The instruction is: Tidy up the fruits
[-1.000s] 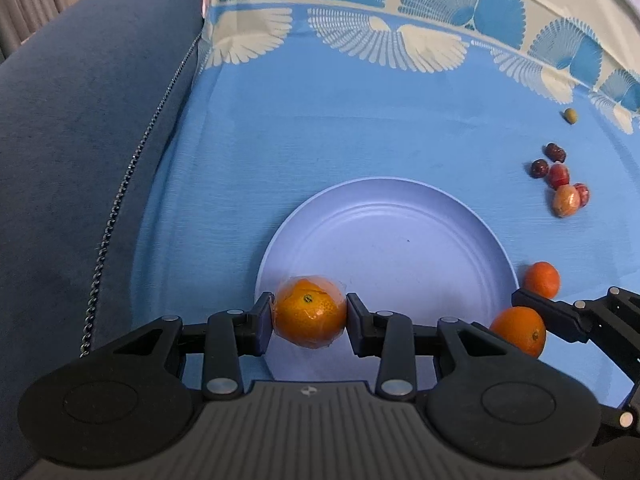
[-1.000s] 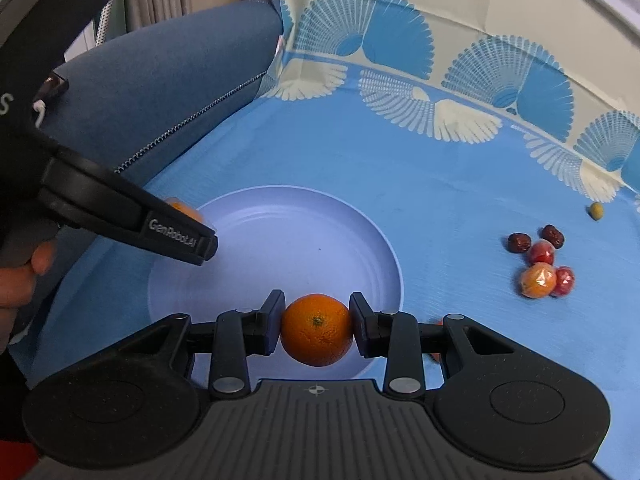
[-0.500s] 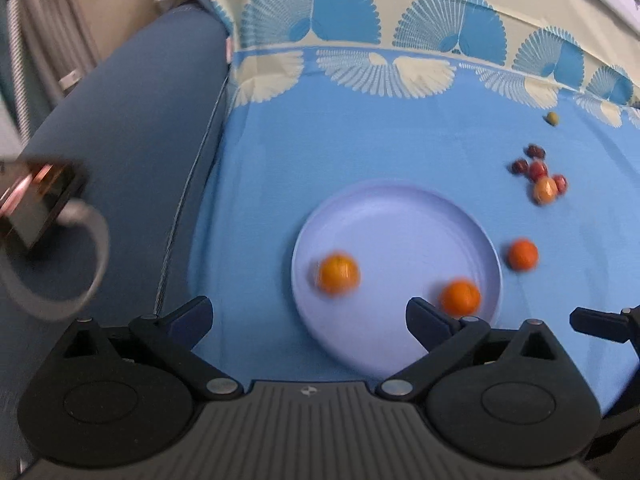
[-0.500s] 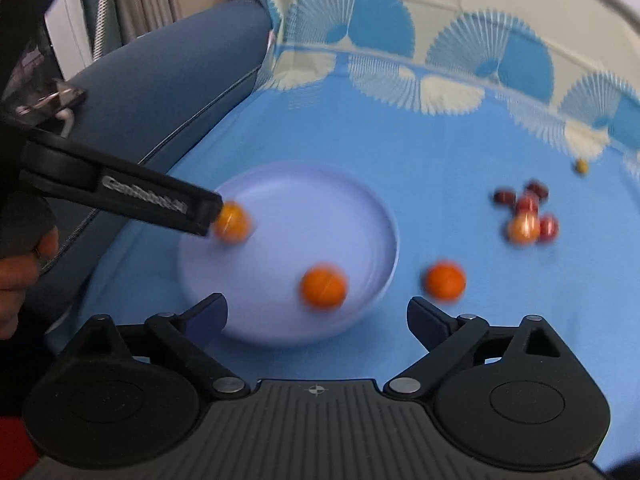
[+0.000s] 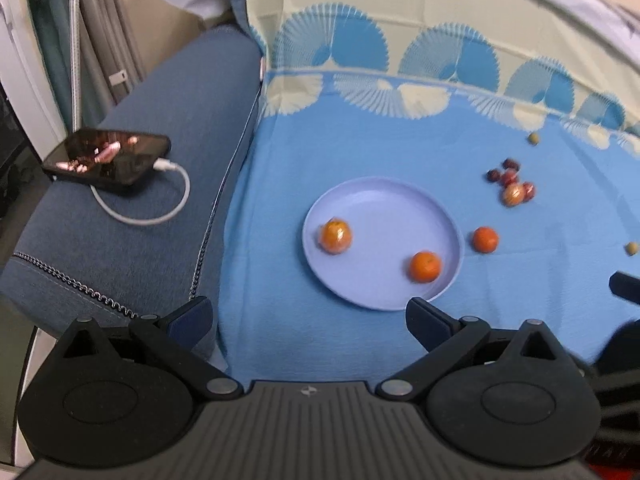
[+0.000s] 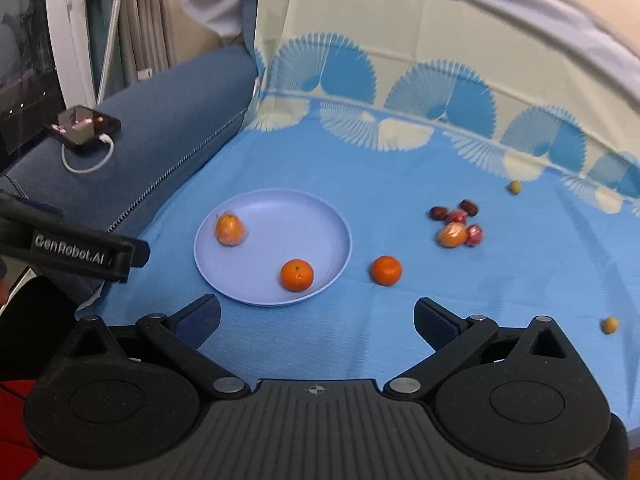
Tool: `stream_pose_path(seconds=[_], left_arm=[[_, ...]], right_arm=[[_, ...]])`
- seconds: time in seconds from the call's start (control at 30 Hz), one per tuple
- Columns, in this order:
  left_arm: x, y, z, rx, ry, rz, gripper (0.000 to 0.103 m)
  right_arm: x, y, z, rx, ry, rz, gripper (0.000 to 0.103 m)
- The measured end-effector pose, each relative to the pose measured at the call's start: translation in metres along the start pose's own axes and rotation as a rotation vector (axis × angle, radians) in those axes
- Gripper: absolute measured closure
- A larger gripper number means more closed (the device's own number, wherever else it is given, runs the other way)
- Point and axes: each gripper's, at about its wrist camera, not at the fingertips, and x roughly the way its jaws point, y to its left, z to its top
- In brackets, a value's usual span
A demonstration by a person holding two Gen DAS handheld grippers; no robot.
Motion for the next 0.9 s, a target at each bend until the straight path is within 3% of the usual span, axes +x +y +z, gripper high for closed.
stream_pose_path(seconds=[0.17, 0.43, 0.9], left_arm=[[-0.031, -0.012, 0.001, 0.011, -0.074, 0.004, 0.0], [-0.06, -0.02, -0.003, 0.025, -0.114, -0.006, 0.0], [-0.063, -0.021, -0.004, 0.037, -0.13, -0.005, 0.0]], right_arm=[[-0.031, 0.0, -0.005, -0.011, -0.086, -0.018, 0.001], [-0.061, 0.0, -0.01, -0.012, -0.168, -0.023, 0.001], [-0.073, 0.001, -0.014, 0.0, -0.194, -0.03, 0.001]])
